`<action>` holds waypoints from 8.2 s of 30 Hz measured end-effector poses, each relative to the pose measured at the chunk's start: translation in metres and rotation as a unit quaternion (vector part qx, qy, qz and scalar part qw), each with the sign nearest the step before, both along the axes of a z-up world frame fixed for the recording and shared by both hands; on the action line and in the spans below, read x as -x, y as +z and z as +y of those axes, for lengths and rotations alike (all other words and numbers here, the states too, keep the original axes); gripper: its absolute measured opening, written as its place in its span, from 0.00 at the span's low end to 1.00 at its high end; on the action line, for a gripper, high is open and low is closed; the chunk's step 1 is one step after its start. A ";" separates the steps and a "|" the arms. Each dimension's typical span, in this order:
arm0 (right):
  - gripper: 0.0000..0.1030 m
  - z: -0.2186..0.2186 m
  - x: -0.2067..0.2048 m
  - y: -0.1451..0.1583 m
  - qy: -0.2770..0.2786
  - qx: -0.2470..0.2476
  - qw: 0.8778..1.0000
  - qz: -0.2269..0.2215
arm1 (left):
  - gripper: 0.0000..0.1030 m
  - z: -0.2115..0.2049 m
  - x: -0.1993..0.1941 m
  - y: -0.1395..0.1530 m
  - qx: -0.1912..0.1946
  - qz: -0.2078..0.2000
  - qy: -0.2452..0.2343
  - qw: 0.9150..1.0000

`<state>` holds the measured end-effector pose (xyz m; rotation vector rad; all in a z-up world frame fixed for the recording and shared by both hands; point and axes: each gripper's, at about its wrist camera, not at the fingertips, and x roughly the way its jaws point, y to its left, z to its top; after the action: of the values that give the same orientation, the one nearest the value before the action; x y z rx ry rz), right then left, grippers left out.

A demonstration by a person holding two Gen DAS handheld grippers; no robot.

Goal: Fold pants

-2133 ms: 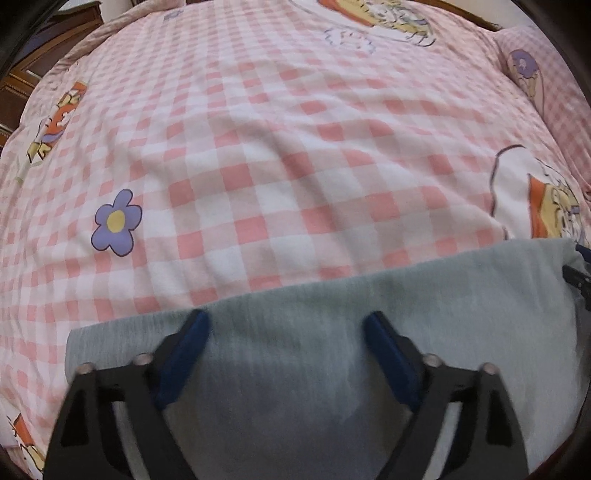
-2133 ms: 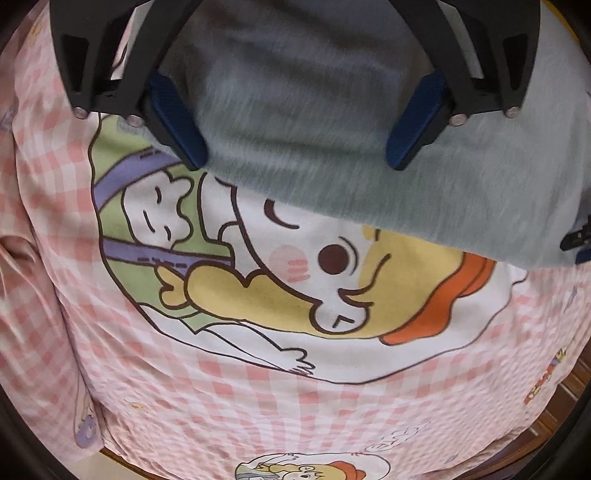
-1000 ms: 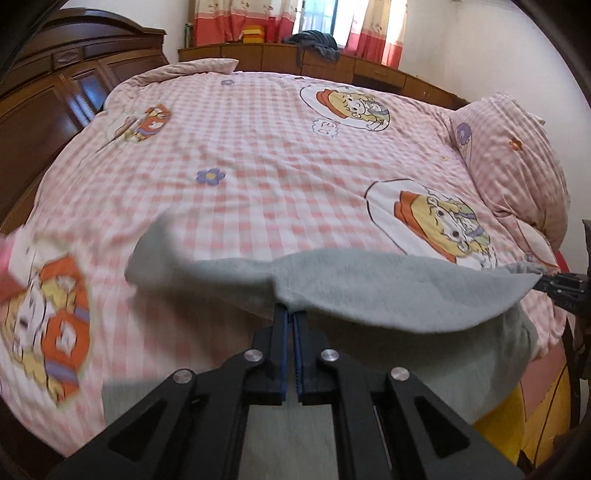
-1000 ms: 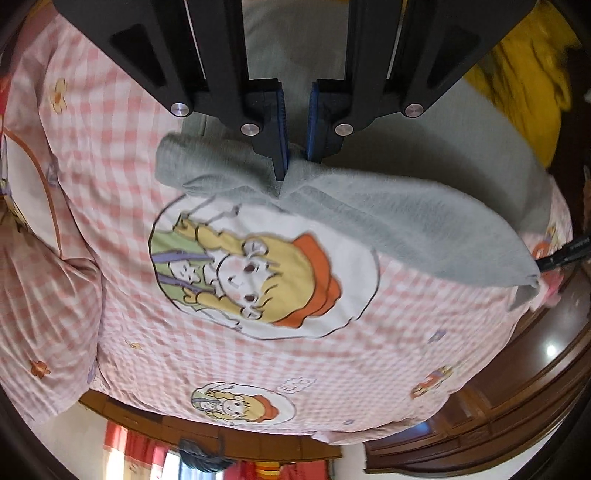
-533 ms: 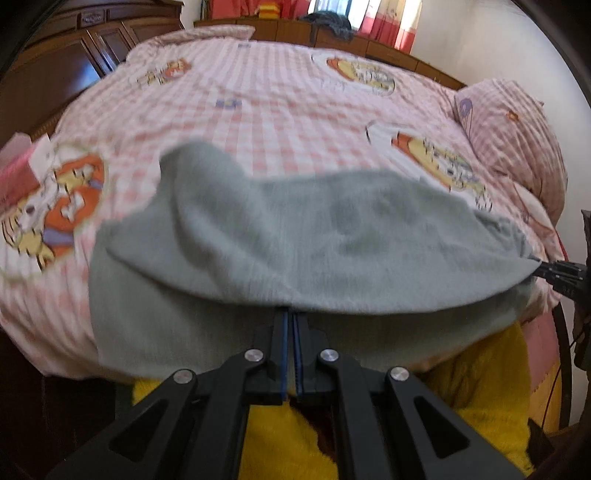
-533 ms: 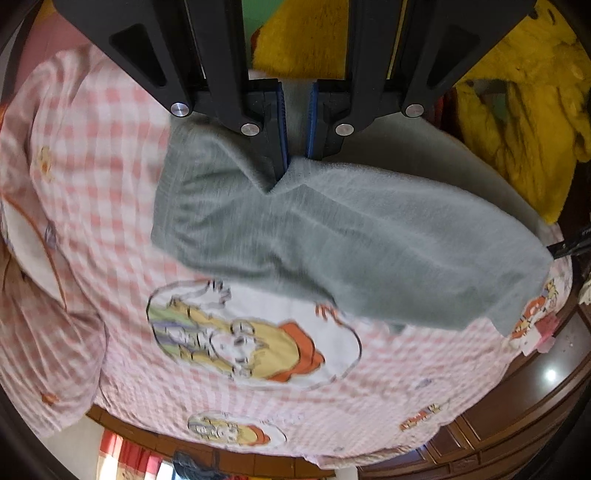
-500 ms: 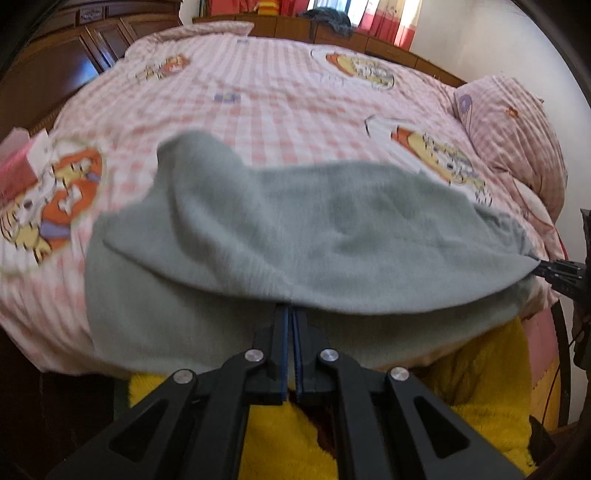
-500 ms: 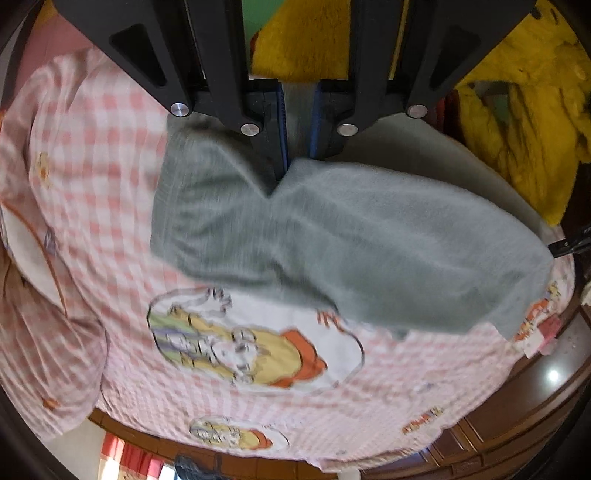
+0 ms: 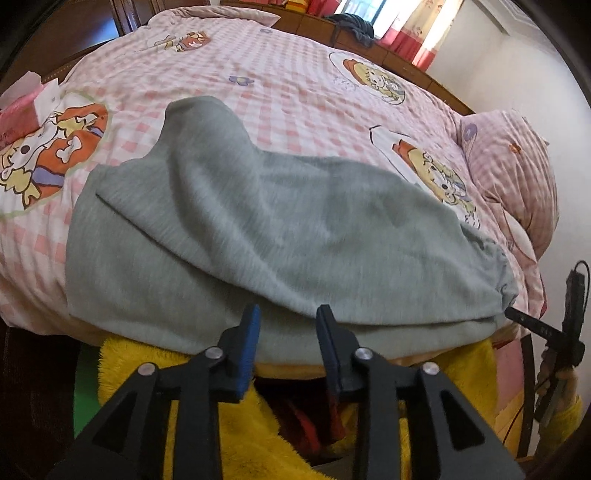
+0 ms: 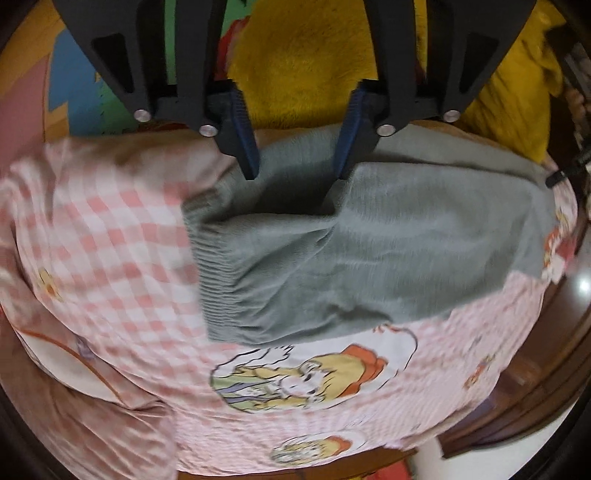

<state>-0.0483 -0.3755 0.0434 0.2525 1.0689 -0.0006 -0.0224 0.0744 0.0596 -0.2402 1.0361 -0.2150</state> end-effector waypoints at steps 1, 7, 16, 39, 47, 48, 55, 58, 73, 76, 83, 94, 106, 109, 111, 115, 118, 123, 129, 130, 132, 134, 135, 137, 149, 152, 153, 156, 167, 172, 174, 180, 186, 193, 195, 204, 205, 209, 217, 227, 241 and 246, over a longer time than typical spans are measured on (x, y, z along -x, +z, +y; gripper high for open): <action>0.45 -0.002 0.001 0.002 -0.009 -0.011 1.000 0.000 | 0.34 -0.001 -0.003 -0.001 0.002 0.003 0.003 1.000; 0.47 -0.015 0.005 0.005 -0.066 -0.129 0.989 -0.001 | 0.34 0.001 -0.015 -0.010 0.024 0.020 0.029 0.999; 0.49 -0.019 -0.021 -0.008 -0.122 -0.167 0.978 0.012 | 0.34 0.001 -0.029 -0.013 0.028 0.021 0.053 0.998; 0.04 -0.039 -0.002 0.009 -0.116 -0.184 0.975 -0.045 | 0.00 0.022 0.002 0.011 0.063 -0.006 0.065 0.996; 0.06 -0.031 -0.007 -0.002 -0.109 -0.171 0.979 -0.020 | 0.04 0.020 -0.005 -0.007 0.067 0.029 0.063 0.995; 0.12 -0.029 -0.009 -0.006 -0.107 -0.174 0.979 -0.014 | 0.12 0.018 -0.007 -0.010 0.073 0.034 0.061 0.995; 0.19 -0.013 -0.015 -0.023 -0.093 -0.166 0.982 -0.004 | 0.47 0.012 -0.022 -0.019 0.125 0.023 0.084 0.988; 0.21 -0.012 -0.017 -0.029 -0.091 -0.162 0.983 -0.002 | 0.47 0.006 -0.034 -0.025 0.118 0.028 0.092 0.988; 0.21 -0.021 -0.016 -0.039 -0.109 -0.203 0.973 -0.004 | 0.45 0.008 -0.032 -0.034 0.095 0.030 0.132 0.986; 0.21 -0.023 -0.017 -0.035 -0.113 -0.202 0.973 -0.008 | 0.10 0.005 -0.038 -0.031 0.084 0.014 0.127 0.988; 0.08 -0.029 -0.015 -0.014 -0.105 -0.205 0.972 -0.042 | 0.05 0.017 -0.021 -0.004 0.121 -0.015 0.108 0.987; 0.04 -0.034 0.008 -0.001 -0.095 -0.176 0.979 -0.047 | 0.05 0.011 0.006 -0.007 0.060 0.012 0.074 0.995; 0.18 -0.026 0.002 -0.023 -0.102 -0.095 0.990 0.016 | 0.31 0.036 0.017 -0.018 0.033 0.037 0.092 0.995; 0.25 -0.015 0.010 -0.001 -0.098 -0.012 0.995 0.003 | 0.32 0.058 0.031 -0.003 0.006 0.007 0.115 0.993; 0.26 -0.006 0.015 0.016 -0.090 0.025 0.996 -0.010 | 0.32 0.071 0.033 0.002 -0.011 -0.009 0.133 0.991; 0.28 0.016 0.013 0.035 -0.061 0.023 0.997 -0.028 | 0.32 0.092 0.024 0.000 -0.012 -0.019 0.164 0.986; 0.31 0.045 0.001 0.034 -0.016 0.014 0.999 -0.027 | 0.32 0.100 0.012 -0.004 -0.001 -0.022 0.170 0.985; 0.31 0.090 -0.022 0.014 0.024 0.005 1.000 -0.005 | 0.32 0.097 -0.013 -0.010 -0.019 -0.033 0.158 0.987; 0.31 0.124 -0.045 -0.025 0.053 0.010 0.998 0.041 | 0.34 0.093 -0.037 -0.013 -0.039 -0.045 0.123 0.991; 0.32 0.125 -0.047 -0.029 0.051 0.013 0.998 0.046 | 0.35 0.092 -0.041 -0.013 -0.043 -0.047 0.114 0.991; 0.33 0.125 -0.047 -0.036 0.047 0.010 0.998 0.045 | 0.39 0.090 -0.049 -0.014 -0.045 -0.049 0.096 0.993; 0.37 0.121 -0.046 -0.038 0.041 -0.008 0.998 0.040 | 0.41 0.089 -0.056 -0.016 -0.049 -0.047 0.085 0.994; 0.41 0.118 -0.046 -0.040 0.039 -0.024 0.998 0.038 | 0.43 0.088 -0.060 -0.018 -0.049 -0.046 0.079 0.995; 0.43 0.115 -0.044 -0.041 0.036 -0.039 0.998 0.033 | 0.43 0.088 -0.067 -0.022 -0.047 -0.042 0.071 0.995; 0.72 0.137 -0.044 -0.041 0.062 -0.010 0.998 0.016 | 0.13 0.089 -0.071 -0.024 0.001 -0.041 0.048 0.998; 0.77 0.141 -0.044 -0.041 0.065 -0.005 0.998 0.017 | 0.05 0.086 -0.064 -0.018 0.020 -0.040 0.038 0.998; 0.77 0.141 -0.045 -0.041 0.067 -0.004 0.998 0.019 | 0.04 0.086 -0.058 -0.011 0.019 -0.046 0.042 0.998; 0.77 0.139 -0.045 -0.040 0.067 -0.013 0.998 0.018 | 0.04 0.096 -0.033 0.012 -0.001 -0.072 0.071 0.995; 0.77 0.137 -0.045 -0.035 0.064 -0.020 0.997 0.023 | 0.07 0.121 -0.018 -0.035 -0.070 -0.001 0.118 0.991; 0.75 0.126 -0.061 -0.019 0.055 -0.044 0.997 0.021 | 0.16 0.112 -0.013 -0.014 -0.080 -0.040 0.115 0.989; 0.75 0.124 -0.074 -0.007 0.055 -0.041 0.998 0.004 | 0.21 0.109 -0.014 -0.006 -0.082 -0.059 0.108 0.989; 0.75 0.143 -0.118 0.008 0.092 -0.028 0.995 -0.022 | 0.23 0.108 -0.039 -0.002 -0.066 -0.055 0.104 0.991; 0.73 0.170 -0.155 -0.003 0.130 0.022 0.991 -0.015 | 0.38 0.117 -0.059 -0.009 -0.091 -0.047 0.122 0.987; 0.53 0.189 -0.170 -0.019 0.154 0.067 0.985 -0.028 | 0.41 0.125 -0.064 -0.018 -0.061 -0.041 0.122 0.990; 0.28 0.192 -0.168 -0.020 0.156 0.078 0.984 -0.038 | 0.19 0.124 -0.061 -0.016 -0.060 -0.051 0.121 0.989; 0.02 0.169 -0.178 -0.008 0.095 0.020 0.993 -0.065 | 0.04 0.135 -0.072 -0.013 -0.060 -0.064 0.152 0.984; 0.02 0.172 -0.181 -0.013 0.097 0.026 0.993 -0.059 | 0.04 0.137 -0.076 -0.018 -0.063 -0.058 0.156 0.984; 0.02 0.183 -0.187 -0.028 0.108 0.059 0.991 -0.051 | 0.02 0.139 -0.089 -0.034 -0.108 -0.048 0.169 0.978; 0.17 0.173 -0.181 -0.011 0.094 0.038 0.994 -0.049 | 0.12 0.145 -0.072 -0.022 -0.058 -0.038 0.160 0.985; 0.32 0.149 -0.101 0.010 0.072 0.033 0.996 -0.042 | 0.50 0.124 -0.032 -0.012 -0.032 -0.032 0.125 0.991; 0.58 0.148 -0.062 -0.034 0.063 0.049 0.997 0.001 | 0.54 0.131 -0.030 -0.023 -0.052 -0.027 0.147 0.987; 0.58 0.149 -0.063 -0.034 0.063 0.049 0.997 0.002 | 0.54 0.155 -0.030 -0.007 -0.049 -0.037 0.198 0.978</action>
<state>0.0146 -0.2261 0.0096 0.0968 1.0843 0.0586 0.0072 0.2290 0.0528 -0.3403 0.9027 0.1865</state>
